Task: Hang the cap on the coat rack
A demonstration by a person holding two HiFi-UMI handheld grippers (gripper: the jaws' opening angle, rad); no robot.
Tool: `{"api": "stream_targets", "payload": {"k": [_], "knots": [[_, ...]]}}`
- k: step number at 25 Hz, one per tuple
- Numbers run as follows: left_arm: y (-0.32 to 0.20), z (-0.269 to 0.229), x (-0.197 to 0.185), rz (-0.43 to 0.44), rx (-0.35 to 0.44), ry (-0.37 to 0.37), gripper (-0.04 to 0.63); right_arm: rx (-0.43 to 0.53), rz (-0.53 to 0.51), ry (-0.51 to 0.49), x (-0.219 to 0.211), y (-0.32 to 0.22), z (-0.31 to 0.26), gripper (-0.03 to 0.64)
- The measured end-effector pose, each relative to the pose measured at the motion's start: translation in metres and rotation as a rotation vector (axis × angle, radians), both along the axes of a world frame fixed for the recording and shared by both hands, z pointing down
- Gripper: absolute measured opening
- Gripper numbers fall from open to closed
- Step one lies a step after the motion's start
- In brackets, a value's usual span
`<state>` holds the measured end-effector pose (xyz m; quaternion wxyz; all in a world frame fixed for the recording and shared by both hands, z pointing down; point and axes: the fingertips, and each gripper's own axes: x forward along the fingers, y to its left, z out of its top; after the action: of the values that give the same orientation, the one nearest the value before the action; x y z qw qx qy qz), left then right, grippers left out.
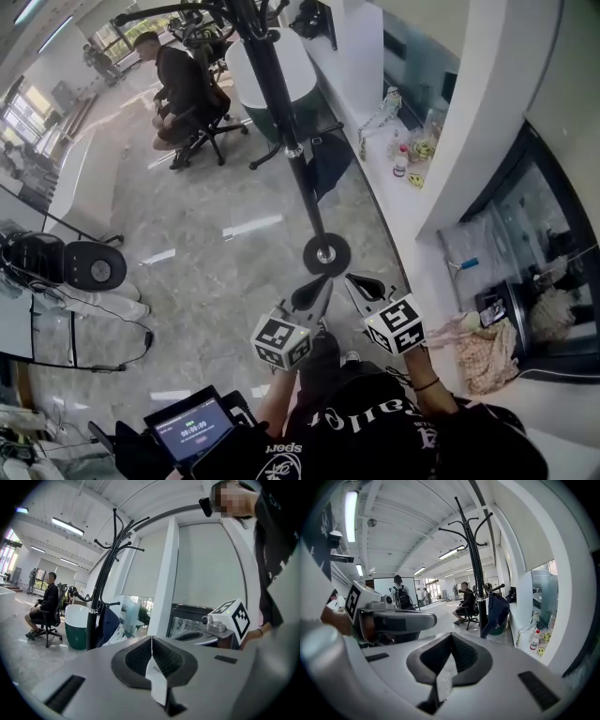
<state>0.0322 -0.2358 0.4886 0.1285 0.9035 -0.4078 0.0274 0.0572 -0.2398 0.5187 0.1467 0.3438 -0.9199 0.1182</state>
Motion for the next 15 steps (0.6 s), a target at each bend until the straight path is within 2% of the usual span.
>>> {"api": "stream_targets", "payload": {"k": [5, 9, 15], "knots": [[0.023, 0.002, 0.009, 0.005, -0.001, -0.075, 0.005, -0.001, -0.005, -0.018, 0.003, 0.012, 0.003, 0.015], [0.034, 0.012, 0.009, 0.001, 0.006, -0.06, 0.005, 0.009, -0.02, -0.018, -0.004, 0.022, 0.006, 0.015], [0.049, 0.004, 0.007, 0.019, 0.022, -0.058, 0.005, 0.019, 0.01, -0.024, -0.007, 0.033, -0.001, 0.015]]}}
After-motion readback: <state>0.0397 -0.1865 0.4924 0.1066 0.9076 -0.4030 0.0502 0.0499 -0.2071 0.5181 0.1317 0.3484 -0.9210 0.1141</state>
